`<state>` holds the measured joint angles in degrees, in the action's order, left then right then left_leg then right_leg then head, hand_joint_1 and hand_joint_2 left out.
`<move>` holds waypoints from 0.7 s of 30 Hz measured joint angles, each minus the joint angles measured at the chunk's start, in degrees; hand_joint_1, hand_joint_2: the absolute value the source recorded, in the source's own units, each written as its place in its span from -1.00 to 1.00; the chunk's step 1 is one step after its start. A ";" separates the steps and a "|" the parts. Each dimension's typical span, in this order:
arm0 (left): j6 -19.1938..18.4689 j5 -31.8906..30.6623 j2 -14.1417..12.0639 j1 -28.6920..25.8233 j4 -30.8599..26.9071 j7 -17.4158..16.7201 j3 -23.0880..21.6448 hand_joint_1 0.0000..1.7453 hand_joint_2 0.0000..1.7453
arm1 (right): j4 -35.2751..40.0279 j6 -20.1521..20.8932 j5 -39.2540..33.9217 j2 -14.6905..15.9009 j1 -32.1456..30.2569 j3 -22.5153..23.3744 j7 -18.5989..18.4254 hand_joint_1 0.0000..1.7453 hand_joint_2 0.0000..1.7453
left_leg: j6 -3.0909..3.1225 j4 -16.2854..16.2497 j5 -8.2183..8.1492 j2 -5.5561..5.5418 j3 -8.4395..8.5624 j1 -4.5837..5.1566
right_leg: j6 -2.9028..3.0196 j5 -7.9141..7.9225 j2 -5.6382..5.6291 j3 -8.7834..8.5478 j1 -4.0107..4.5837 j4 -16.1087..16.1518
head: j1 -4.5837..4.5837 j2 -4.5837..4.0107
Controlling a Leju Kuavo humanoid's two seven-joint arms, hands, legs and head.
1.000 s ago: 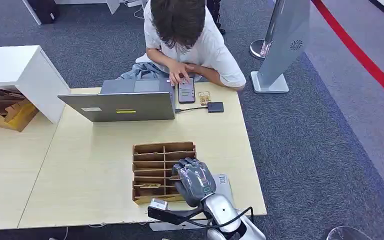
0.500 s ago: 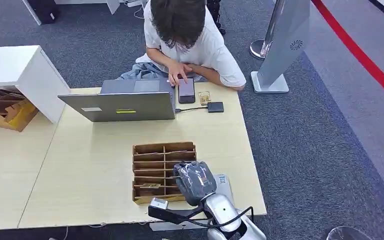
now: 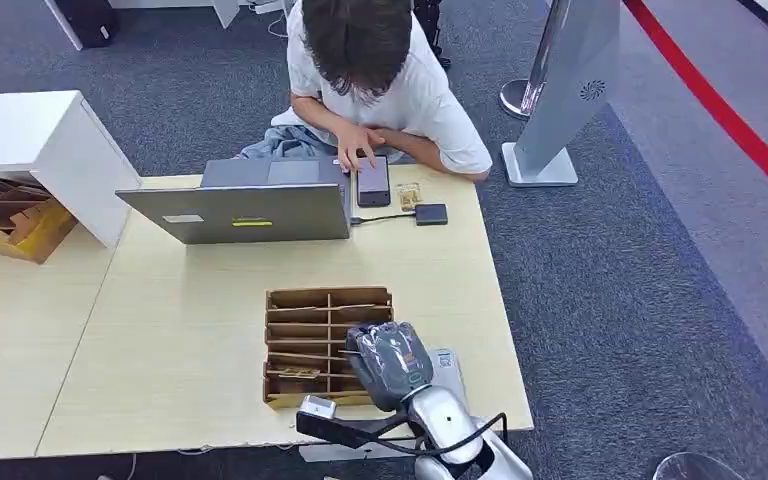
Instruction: Pass the card to the sensor for recognition and then transmit it.
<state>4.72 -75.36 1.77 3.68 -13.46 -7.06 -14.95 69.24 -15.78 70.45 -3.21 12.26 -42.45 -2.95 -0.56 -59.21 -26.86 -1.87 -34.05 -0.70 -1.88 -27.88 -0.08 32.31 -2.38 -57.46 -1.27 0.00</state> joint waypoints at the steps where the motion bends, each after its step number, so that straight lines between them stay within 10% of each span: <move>1: 0.02 0.20 0.00 -0.02 0.00 -0.02 -0.04 -1.00 -1.00 | 0.20 -0.39 0.02 0.00 -0.03 0.00 0.07 0.98 1.00 | 0.00 0.00 0.00 0.00 0.00 0.00 | 0.00 0.00 0.00 0.00 0.00 0.00 | 0.00 0.00; 21: 2.06 4.07 -0.15 -1.02 0.00 -0.52 -0.96 -1.00 -1.00 | 22.28 -4.61 -2.78 1.57 -2.13 2.78 3.41 0.96 1.00 | 0.00 0.00 0.00 0.00 0.00 0.01 | 0.00 0.00 0.00 0.02 -0.01 0.00 | 0.00 0.00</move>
<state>6.78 -71.30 1.62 2.66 -13.46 -7.58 -15.91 91.52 -20.39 67.67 -1.64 10.13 -39.67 0.46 -0.56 -59.21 -26.86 -1.87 -34.05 -0.69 -1.88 -27.88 -0.08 32.32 -2.39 -57.46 -1.27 0.00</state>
